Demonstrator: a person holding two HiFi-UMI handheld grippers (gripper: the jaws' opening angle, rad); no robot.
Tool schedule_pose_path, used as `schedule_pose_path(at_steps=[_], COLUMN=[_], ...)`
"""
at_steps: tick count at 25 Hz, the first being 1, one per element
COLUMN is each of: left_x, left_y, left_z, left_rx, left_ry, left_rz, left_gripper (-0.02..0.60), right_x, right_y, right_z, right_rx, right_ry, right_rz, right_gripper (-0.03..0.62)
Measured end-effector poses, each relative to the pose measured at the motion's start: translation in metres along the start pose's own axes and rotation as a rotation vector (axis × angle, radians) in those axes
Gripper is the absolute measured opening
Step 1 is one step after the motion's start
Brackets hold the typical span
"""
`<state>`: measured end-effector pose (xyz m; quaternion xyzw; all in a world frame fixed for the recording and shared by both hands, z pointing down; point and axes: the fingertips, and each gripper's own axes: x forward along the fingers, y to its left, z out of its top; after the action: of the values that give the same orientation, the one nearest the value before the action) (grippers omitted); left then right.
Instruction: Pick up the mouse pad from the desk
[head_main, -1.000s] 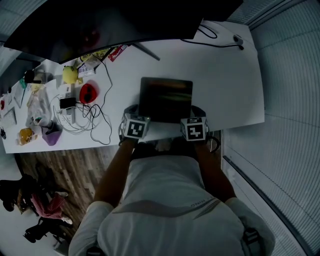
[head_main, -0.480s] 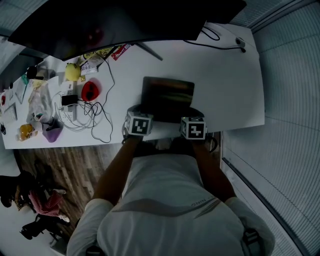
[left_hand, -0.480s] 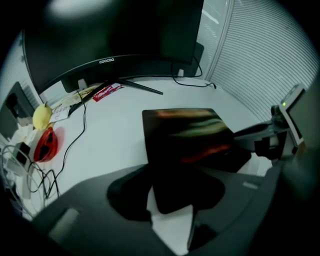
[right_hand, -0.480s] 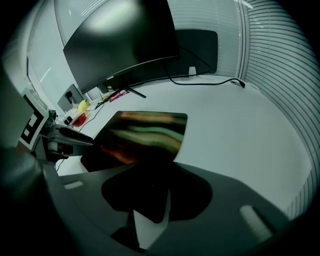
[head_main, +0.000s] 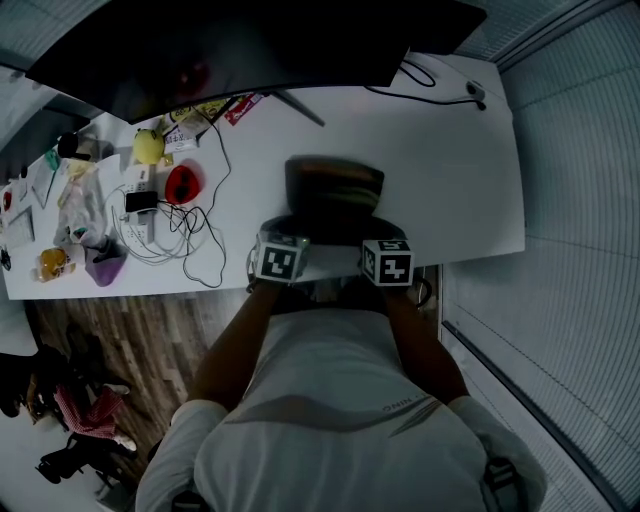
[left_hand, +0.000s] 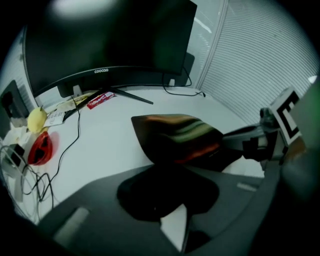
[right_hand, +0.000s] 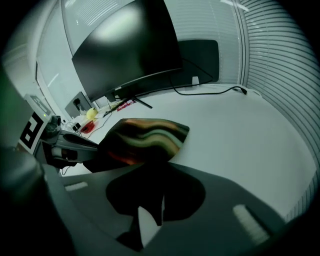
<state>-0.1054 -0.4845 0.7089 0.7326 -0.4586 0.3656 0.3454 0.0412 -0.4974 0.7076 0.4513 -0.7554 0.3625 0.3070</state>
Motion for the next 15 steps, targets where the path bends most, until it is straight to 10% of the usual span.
schedule_pose_path(at_steps=[15], left_x=[-0.136], left_y=[-0.043], left_z=[0.143], left_rx=[0.08], left_ry=[-0.518], left_rz=[-0.124], left_gripper=[0.067], right_x=[-0.143], right_y=[0.023], right_z=[0.139], right_rx=[-0.104], right_ry=[-0.458], right_rz=[0.021], right_gripper=[0.041])
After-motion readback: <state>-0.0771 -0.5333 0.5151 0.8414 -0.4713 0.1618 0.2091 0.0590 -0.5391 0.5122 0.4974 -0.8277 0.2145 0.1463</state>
